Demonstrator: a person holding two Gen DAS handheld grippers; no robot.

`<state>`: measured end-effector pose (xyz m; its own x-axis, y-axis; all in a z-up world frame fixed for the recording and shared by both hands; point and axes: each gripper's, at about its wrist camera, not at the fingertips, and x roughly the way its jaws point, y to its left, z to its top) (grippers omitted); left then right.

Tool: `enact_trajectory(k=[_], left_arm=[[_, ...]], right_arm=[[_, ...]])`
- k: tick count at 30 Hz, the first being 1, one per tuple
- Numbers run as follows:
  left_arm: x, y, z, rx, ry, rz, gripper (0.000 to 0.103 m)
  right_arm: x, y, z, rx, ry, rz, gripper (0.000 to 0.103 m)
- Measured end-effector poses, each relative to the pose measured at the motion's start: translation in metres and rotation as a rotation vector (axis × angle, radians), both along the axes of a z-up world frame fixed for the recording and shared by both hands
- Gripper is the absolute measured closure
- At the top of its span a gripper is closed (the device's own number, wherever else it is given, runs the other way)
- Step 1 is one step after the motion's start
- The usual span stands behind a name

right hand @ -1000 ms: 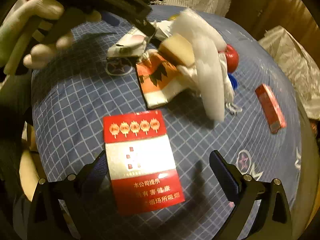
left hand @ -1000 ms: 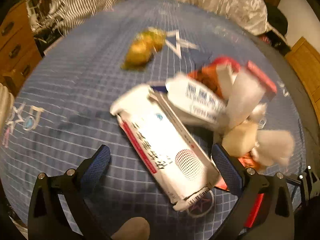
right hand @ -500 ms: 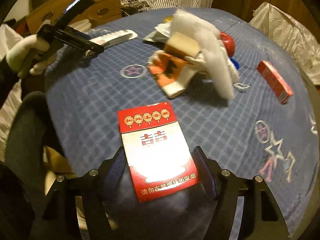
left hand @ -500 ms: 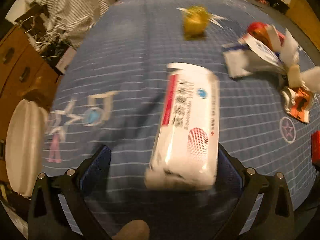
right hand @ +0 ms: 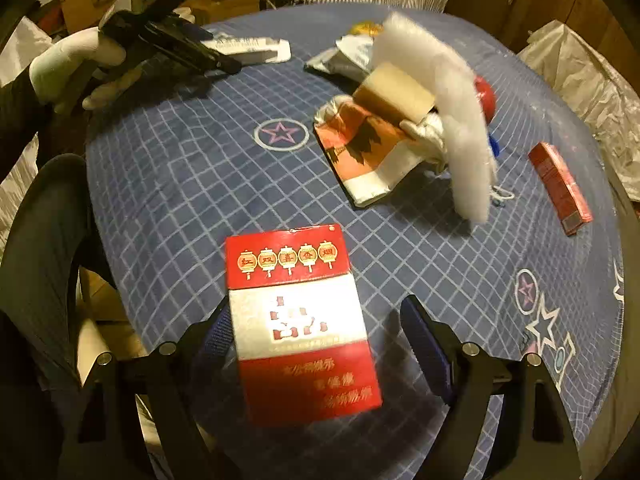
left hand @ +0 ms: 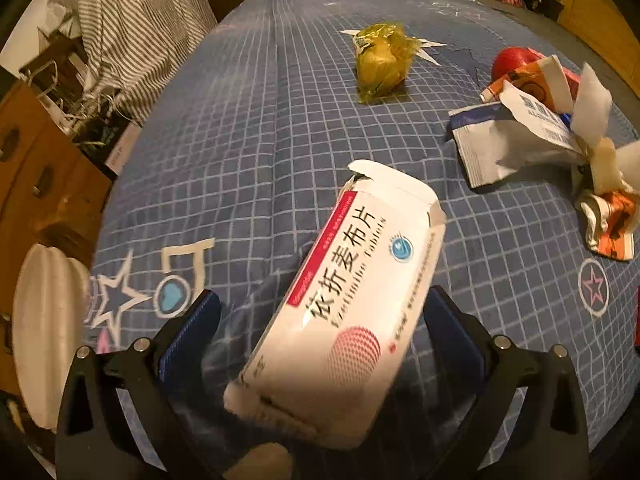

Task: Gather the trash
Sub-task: 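Grasp the white medicine box with the left tool while the right tool grasps the red cigarette pack, then carry the white box and red pack with both tools toward the white bucket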

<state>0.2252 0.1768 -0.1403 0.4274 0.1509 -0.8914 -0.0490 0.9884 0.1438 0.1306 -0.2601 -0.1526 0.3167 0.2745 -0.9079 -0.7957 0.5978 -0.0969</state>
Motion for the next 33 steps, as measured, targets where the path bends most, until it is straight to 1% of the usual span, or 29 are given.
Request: enact_trajectory(k=[2, 3, 4, 5, 6, 7, 8, 9, 10, 12, 15, 17, 18, 20, 23, 25, 26, 27, 29, 33], left_arm=[[0.001, 0.003, 0.001, -0.014, -0.001, 0.0, 0.005], [0.001, 0.003, 0.001, -0.021, -0.006, 0.002, 0.005], [0.001, 0.005, 0.0, -0.036, -0.013, 0.01, 0.006], [-0.001, 0.008, -0.002, -0.051, -0.019, 0.014, 0.008], [-0.004, 0.009, -0.002, -0.075, -0.035, 0.014, 0.015], [-0.007, 0.009, -0.003, -0.086, -0.051, 0.01, 0.025], [-0.01, 0.006, -0.001, -0.088, -0.073, 0.0, 0.031], [-0.015, 0.001, -0.001, -0.079, -0.087, -0.003, 0.041], [-0.019, -0.005, 0.001, -0.053, -0.101, 0.0, 0.045], [-0.027, -0.013, 0.006, -0.015, -0.135, 0.008, 0.048], [-0.041, -0.022, 0.018, -0.03, -0.196, 0.028, 0.048], [-0.057, -0.032, 0.033, -0.057, -0.259, 0.046, 0.049], [-0.064, -0.035, 0.038, -0.061, -0.286, 0.047, 0.048], [-0.081, -0.054, 0.053, -0.076, -0.356, 0.044, 0.048], [-0.102, -0.085, 0.072, -0.086, -0.449, 0.022, 0.048], [-0.113, -0.101, 0.084, -0.096, -0.508, 0.009, 0.048], [-0.12, -0.113, 0.09, -0.088, -0.546, 0.001, 0.048], [-0.123, -0.119, 0.095, -0.08, -0.575, -0.004, 0.048], [-0.134, -0.132, 0.107, -0.073, -0.653, -0.001, 0.047], [-0.153, -0.148, 0.121, -0.062, -0.76, 0.022, 0.047]], right_arm=[[0.003, 0.002, -0.001, 0.005, 0.017, -0.01, 0.02], [0.005, 0.002, -0.001, 0.015, 0.022, -0.016, 0.023], [0.003, 0.003, -0.001, 0.026, 0.027, -0.023, 0.032], [0.001, 0.004, 0.0, 0.04, 0.024, -0.036, 0.037], [0.001, 0.004, 0.0, 0.048, 0.019, -0.045, 0.046], [0.001, 0.005, 0.001, 0.055, 0.008, -0.059, 0.046], [-0.001, 0.004, 0.002, 0.067, -0.006, -0.074, 0.046], [-0.004, 0.002, 0.002, 0.09, -0.02, -0.097, 0.046], [-0.006, 0.001, 0.003, 0.118, -0.032, -0.122, 0.046], [-0.013, -0.003, 0.005, 0.171, -0.06, -0.17, 0.046], [-0.028, -0.008, 0.013, 0.262, -0.138, -0.259, 0.046], [-0.037, -0.011, 0.021, 0.318, -0.184, -0.31, 0.046], [-0.042, -0.013, 0.027, 0.356, -0.219, -0.347, 0.046], [-0.051, -0.018, 0.041, 0.427, -0.298, -0.422, 0.046], [-0.06, -0.023, 0.059, 0.48, -0.405, -0.489, 0.046], [-0.07, -0.024, 0.075, 0.503, -0.496, -0.518, 0.046], [-0.074, -0.027, 0.081, 0.508, -0.527, -0.524, 0.046], [-0.081, -0.027, 0.09, 0.517, -0.578, -0.534, 0.046], [-0.094, -0.034, 0.1, 0.53, -0.631, -0.545, 0.046], [-0.115, -0.049, 0.122, 0.58, -0.74, -0.587, 0.046]])
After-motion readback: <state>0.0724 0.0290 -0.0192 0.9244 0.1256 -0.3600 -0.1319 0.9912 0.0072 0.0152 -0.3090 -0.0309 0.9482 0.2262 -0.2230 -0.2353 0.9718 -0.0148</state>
